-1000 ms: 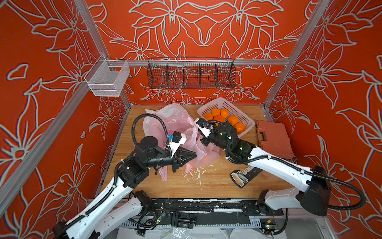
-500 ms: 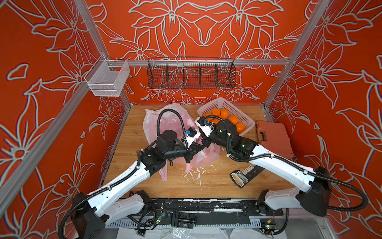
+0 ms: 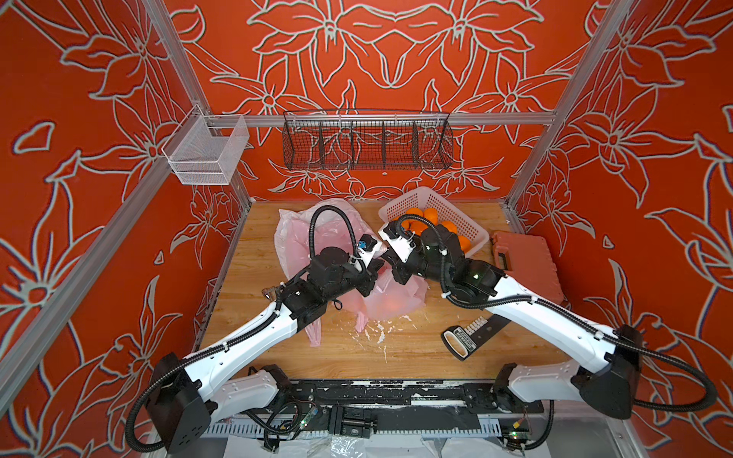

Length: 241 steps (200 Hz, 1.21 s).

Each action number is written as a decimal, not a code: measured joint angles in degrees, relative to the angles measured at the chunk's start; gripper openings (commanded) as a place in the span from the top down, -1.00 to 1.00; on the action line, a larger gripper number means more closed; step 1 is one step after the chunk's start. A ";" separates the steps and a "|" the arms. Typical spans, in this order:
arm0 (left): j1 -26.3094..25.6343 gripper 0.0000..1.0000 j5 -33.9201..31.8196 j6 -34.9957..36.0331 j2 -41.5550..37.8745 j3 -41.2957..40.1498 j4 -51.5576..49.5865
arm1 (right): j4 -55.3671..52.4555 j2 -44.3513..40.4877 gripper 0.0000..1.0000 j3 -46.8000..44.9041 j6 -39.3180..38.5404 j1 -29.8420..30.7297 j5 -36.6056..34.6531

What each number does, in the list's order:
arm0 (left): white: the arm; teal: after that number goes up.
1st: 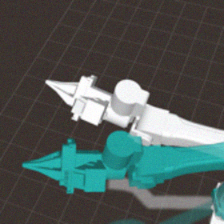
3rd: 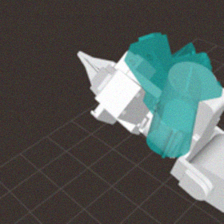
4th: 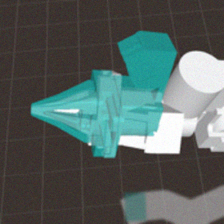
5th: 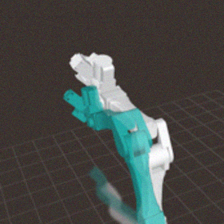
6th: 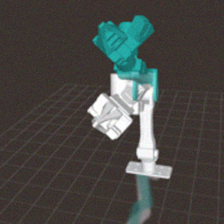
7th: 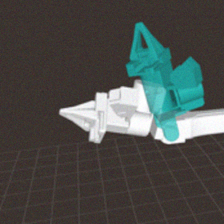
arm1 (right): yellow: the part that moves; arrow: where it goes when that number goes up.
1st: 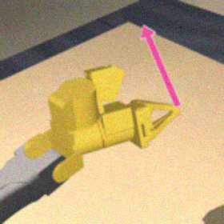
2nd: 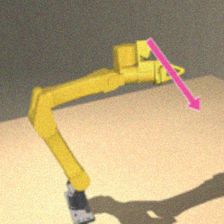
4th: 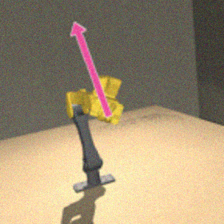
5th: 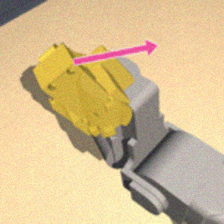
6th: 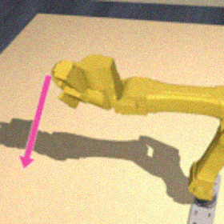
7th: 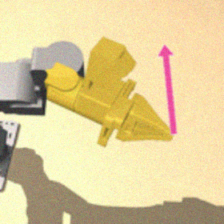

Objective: Place the oranges into plastic bags & tie knots
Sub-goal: Tie the plastic bag at the center of the board.

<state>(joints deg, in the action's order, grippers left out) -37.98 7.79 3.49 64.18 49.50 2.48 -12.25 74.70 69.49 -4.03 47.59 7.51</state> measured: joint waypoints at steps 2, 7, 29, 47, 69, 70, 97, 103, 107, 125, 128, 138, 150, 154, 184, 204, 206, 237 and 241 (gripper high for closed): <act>0.04 1.00 -0.17 0.04 0.00 -0.07 0.15 | -0.17 -0.07 1.00 0.11 0.07 0.00 0.07; 0.20 1.00 -0.48 0.07 -0.02 -0.22 0.33 | -0.74 -0.15 1.00 0.33 0.24 0.00 0.35; 1.14 0.97 -1.55 0.13 -0.04 -0.96 1.01 | -2.54 -0.28 1.00 1.07 0.83 0.00 1.14; 1.66 0.85 -1.73 0.13 -0.07 -1.51 1.36 | -3.91 -0.52 1.00 1.07 1.31 0.00 1.70; 2.12 0.74 -1.57 0.02 -0.09 -1.84 1.53 | -5.29 -0.79 1.00 1.09 1.55 0.00 2.10; 2.16 0.73 -1.57 0.09 -0.11 -1.84 1.53 | -5.35 -0.81 1.00 1.09 1.55 0.00 2.12; 2.82 0.68 0.04 0.20 -0.76 -2.84 1.68 | -5.55 -1.03 1.00 1.07 1.86 -0.33 3.15; 2.86 0.67 0.57 0.24 -0.98 -3.08 1.73 | -5.49 -1.14 1.00 1.05 2.01 -0.39 3.52; 2.86 0.65 1.07 0.33 -1.16 -3.23 1.68 | -5.46 -1.25 1.00 1.05 2.19 -0.48 3.76; 2.89 0.58 2.99 0.68 -2.19 -3.89 1.46 | -4.74 -1.53 1.00 1.05 3.26 -1.09 5.03; 2.89 0.58 3.39 0.66 -2.36 -3.98 1.46 | -4.61 -1.55 1.00 1.05 3.43 -1.18 5.16; 2.91 0.56 4.31 0.63 -3.06 -4.24 1.36 | -4.20 -1.55 1.00 1.05 4.26 -1.51 5.70; 2.91 0.55 4.98 0.52 -3.91 -4.46 0.98 | -3.93 -1.53 1.00 1.05 5.31 -1.68 6.56; 2.93 0.55 5.07 0.46 -4.28 -4.55 0.98 | -3.85 -1.53 1.00 1.05 5.81 -1.68 6.84; 3.13 0.73 4.74 -0.11 -7.39 -5.75 0.98 | -3.93 -1.53 1.00 1.07 8.55 -1.79 7.50; 3.17 0.77 5.88 -0.33 -8.46 -5.70 1.09 | -5.49 -1.53 1.00 1.53 9.70 -1.90 7.50; 3.17 0.77 6.27 -0.37 -8.46 -5.68 1.09 | -5.64 -1.53 1.00 1.62 9.84 -1.92 7.50; 3.15 0.78 13.05 0.35 -6.14 -4.31 0.48 | -8.83 -1.53 1.00 2.89 10.47 -2.21 7.54; 3.15 0.80 13.84 0.68 -5.51 -3.96 0.28 | -9.18 -1.53 1.00 2.93 10.45 -2.25 7.56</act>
<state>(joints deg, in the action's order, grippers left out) -34.83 21.63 4.16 58.67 45.54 2.76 -21.43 73.17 72.42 6.42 45.34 15.07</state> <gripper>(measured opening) 0.115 0.042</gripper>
